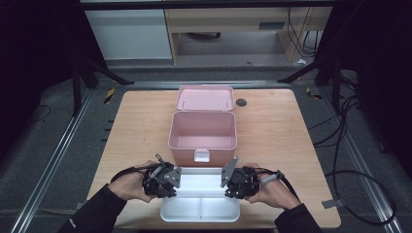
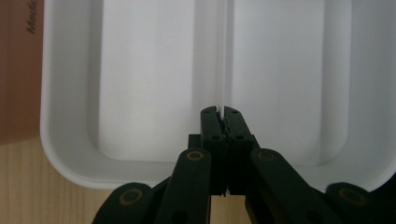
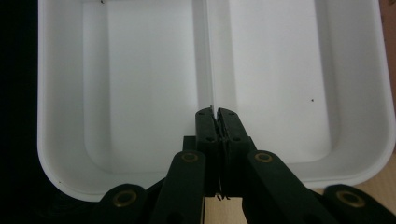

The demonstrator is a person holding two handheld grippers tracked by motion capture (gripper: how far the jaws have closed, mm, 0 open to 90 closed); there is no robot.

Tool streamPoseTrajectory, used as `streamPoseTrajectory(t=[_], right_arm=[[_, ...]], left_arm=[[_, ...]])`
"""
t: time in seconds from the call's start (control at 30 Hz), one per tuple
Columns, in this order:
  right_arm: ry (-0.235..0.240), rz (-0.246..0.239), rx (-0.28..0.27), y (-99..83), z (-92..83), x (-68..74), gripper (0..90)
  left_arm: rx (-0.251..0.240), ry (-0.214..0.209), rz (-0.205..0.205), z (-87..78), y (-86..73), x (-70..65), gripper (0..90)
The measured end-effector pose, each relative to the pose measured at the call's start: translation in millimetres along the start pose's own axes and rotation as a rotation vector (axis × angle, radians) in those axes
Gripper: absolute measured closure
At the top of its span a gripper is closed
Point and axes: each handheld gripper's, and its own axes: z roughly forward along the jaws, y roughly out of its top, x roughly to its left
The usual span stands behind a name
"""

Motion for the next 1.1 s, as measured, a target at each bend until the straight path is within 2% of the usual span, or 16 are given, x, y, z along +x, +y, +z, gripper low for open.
streamPoseTrajectory(t=[0.07,0.1,0.13,0.33,0.47,0.57,0.63,0.73,0.77,0.8,0.83,0.9,0.93,0.97,1.0,1.1], right_arm=[[0.007,0.012,0.014,-5.7,15.6,-2.5,88.5],[0.007,0.012,0.014,-5.7,15.6,-2.5,88.5],[0.006,0.019,0.015,-8.9,22.5,-5.6,88.4],[-0.001,0.040,0.016,-17.4,42.0,-13.4,87.9],[-0.006,0.056,0.027,-19.6,48.1,-14.8,87.1],[-0.016,0.069,0.039,-20.6,50.6,-15.2,86.6],[-0.018,0.074,0.037,-20.8,51.4,-15.1,84.0],[-0.028,0.082,0.026,-20.7,49.2,-14.5,79.6],[-0.037,0.109,-0.017,-21.0,42.5,-14.6,73.9],[-0.044,0.121,-0.035,-21.5,39.8,-15.1,70.8],[-0.059,0.140,-0.059,-22.5,36.0,-15.6,66.7],[-0.096,0.179,-0.089,-25.2,28.1,-17.0,62.9],[-0.096,0.179,-0.089,-25.2,28.1,-17.0,62.9],[-0.141,0.224,-0.117,-29.6,20.4,-19.5,59.8],[-0.155,0.243,-0.128,-31.4,18.1,-20.5,58.5],[-0.227,0.307,-0.166,-40.7,10.0,-24.7,52.7]], left_arm=[[0.011,-0.006,-0.014,12.4,-1.8,4.8,88.5],[0.011,-0.006,-0.014,12.4,-1.8,4.8,88.3],[0.019,-0.013,-0.018,20.2,-2.7,9.8,88.2],[0.044,-0.022,-0.031,41.8,-4.8,19.3,87.9],[0.051,-0.017,-0.025,47.2,-4.2,19.4,87.8],[0.053,-0.008,-0.039,47.9,-3.8,20.3,86.3],[0.061,0.003,-0.043,48.2,-3.3,19.3,79.3],[0.054,0.006,-0.055,45.9,-3.6,17.7,67.9],[0.028,0.024,-0.075,39.7,-5.0,16.4,63.6],[0.028,0.024,-0.075,39.7,-5.0,16.4,60.1],[-0.004,0.039,-0.107,30.9,-7.6,16.1,56.8],[-0.044,0.060,-0.143,22.3,-10.4,15.1,51.5],[-0.044,0.060,-0.143,22.3,-10.4,15.1,49.3],[-0.067,0.082,-0.166,13.9,-13.6,14.7,46.7],[-0.067,0.082,-0.166,13.9,-13.6,14.7,44.3],[-0.104,0.142,-0.237,0.5,-24.5,16.7,37.1]])
